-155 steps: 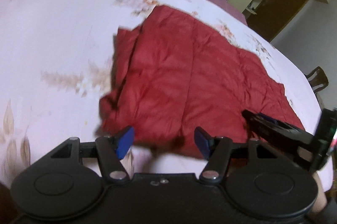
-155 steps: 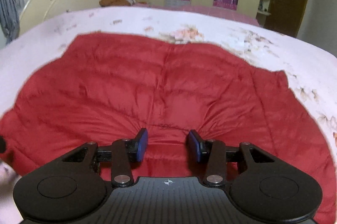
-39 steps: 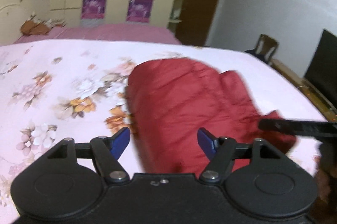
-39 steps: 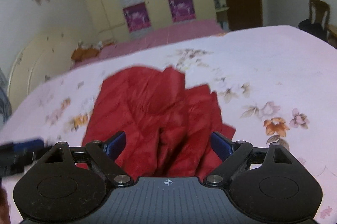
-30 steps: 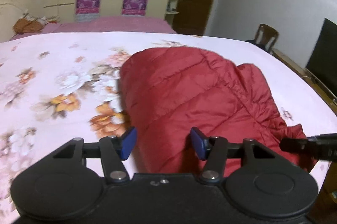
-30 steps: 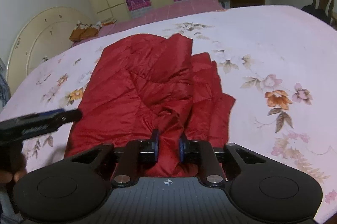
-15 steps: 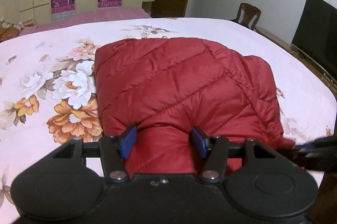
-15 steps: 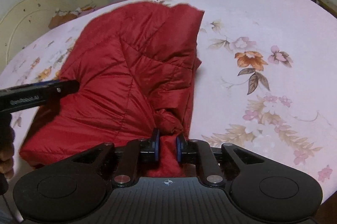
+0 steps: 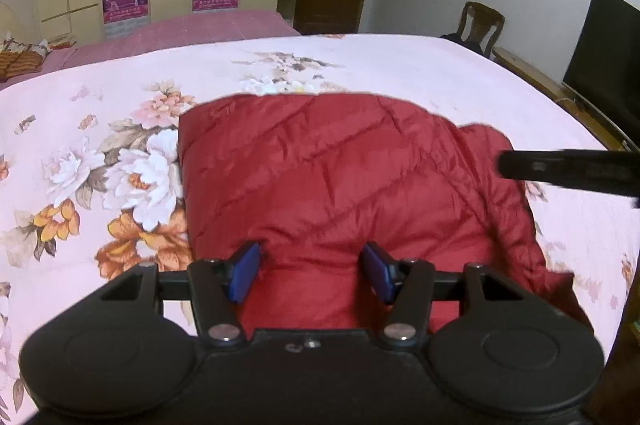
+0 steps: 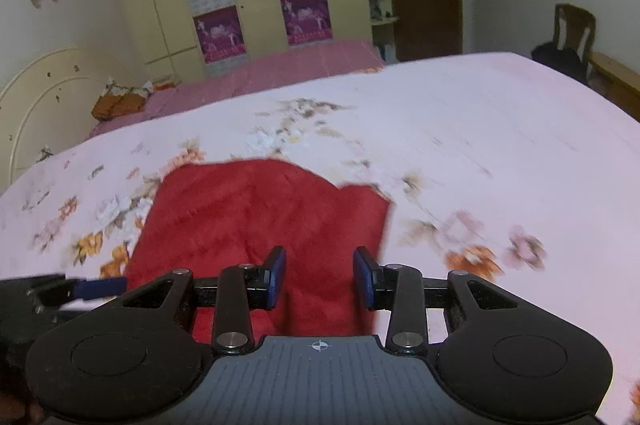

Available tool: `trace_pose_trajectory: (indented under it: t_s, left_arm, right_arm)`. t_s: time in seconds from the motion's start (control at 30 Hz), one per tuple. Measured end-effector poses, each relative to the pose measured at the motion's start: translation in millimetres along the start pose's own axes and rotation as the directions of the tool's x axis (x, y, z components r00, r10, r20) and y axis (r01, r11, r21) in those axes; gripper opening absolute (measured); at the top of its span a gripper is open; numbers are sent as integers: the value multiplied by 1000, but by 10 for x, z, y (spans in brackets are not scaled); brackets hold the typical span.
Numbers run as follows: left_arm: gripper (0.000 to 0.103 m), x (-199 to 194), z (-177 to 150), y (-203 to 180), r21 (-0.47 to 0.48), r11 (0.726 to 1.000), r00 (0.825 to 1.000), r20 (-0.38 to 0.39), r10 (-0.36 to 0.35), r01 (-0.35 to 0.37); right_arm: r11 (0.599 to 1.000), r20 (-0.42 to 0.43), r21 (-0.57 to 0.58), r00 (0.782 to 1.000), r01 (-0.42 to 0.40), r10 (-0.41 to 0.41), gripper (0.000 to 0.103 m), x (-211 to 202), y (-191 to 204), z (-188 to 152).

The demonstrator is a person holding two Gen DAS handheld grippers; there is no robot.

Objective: Fold large clothes

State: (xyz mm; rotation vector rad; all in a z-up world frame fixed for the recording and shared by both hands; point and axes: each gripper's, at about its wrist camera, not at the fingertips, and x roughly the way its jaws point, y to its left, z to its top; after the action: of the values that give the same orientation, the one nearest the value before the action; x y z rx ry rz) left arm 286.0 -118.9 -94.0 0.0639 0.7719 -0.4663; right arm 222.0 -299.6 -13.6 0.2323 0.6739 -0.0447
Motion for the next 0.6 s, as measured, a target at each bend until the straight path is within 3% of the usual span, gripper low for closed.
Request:
trace_pose_trajectory:
  t_s: [0.13,0.27,0.37,0.43,0.6]
  left_arm:
    - [56,72,144,-1,-9,1000,1000,12,12,-12]
    - [60,209,298,46,-29,998,998,32,62,-62]
    - [61,411,385,198,-89,990,993,13,114,-112]
    - [67,564,405,305,-124,984,992,-7,129,-129]
    - [72,835,386,375,-131,981,989,-33,142,-146]
  right_arm:
    - [1000,5,11,1000,-11,11,37,379,53,143]
    - [999,4,-31,999,45,-45,37,753,54,128]
    - [998,-25,-34,998,61,-62,37,976,-28,31]
    - [996,-29,-45,997,73,-75,37,1083,-54,-31]
    - [993,-68,-85,994,82,-88,37,1342,-96,-108]
